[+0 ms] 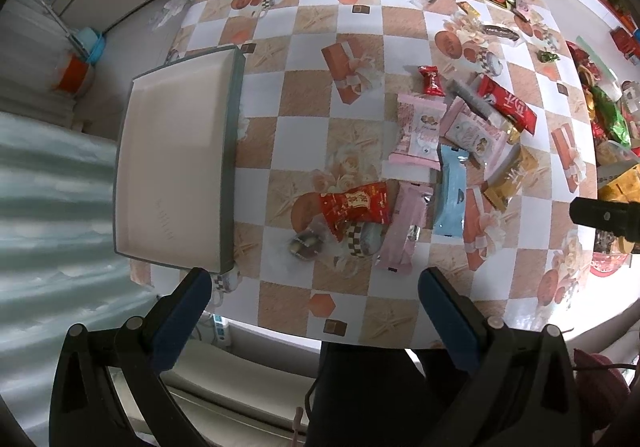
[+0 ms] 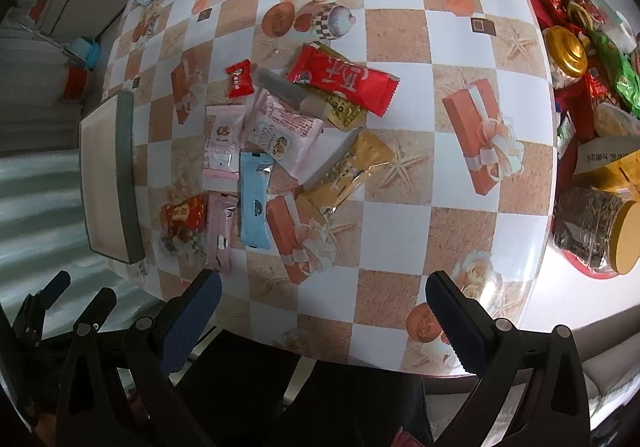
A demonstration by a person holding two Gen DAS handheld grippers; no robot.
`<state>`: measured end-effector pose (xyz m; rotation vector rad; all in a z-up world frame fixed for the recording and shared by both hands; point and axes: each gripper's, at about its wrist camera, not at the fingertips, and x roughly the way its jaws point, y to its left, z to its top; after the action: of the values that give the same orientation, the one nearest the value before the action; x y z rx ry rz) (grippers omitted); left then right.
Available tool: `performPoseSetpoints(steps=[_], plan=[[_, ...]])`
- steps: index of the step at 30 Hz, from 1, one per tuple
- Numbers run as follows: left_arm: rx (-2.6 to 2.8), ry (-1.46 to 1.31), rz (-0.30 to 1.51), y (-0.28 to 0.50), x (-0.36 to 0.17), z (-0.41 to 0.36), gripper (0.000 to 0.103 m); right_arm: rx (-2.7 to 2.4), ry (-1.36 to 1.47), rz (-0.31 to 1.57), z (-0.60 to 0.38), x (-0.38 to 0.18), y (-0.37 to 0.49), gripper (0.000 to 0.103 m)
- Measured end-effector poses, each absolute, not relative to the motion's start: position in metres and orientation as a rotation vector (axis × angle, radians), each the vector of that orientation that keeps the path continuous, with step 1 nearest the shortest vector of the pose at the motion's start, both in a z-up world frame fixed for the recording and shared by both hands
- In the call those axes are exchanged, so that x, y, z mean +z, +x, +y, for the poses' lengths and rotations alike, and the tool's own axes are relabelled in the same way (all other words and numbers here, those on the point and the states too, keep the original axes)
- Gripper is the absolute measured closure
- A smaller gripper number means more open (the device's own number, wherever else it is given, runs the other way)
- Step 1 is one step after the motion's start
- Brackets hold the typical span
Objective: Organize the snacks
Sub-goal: 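Move both grippers toward the red candy bag and blue wafer bar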
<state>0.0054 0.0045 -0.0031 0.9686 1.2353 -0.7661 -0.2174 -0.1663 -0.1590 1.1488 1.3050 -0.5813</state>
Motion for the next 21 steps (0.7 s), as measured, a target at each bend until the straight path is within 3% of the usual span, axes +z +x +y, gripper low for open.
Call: performPoseSetpoints(steps=[13,21], plan=[[-0.794,1.0,1.27,0.022,-0.022,0.0,0.0,-0.667,1.23,1.328,-0.164,-0.173,-0.225,0.0],[-0.859,1.159,1.275,0.04,-0.056,-0.005,0.0,-0.74,1.341,1.367,-0.134,-0.198,-0.221,0.0]])
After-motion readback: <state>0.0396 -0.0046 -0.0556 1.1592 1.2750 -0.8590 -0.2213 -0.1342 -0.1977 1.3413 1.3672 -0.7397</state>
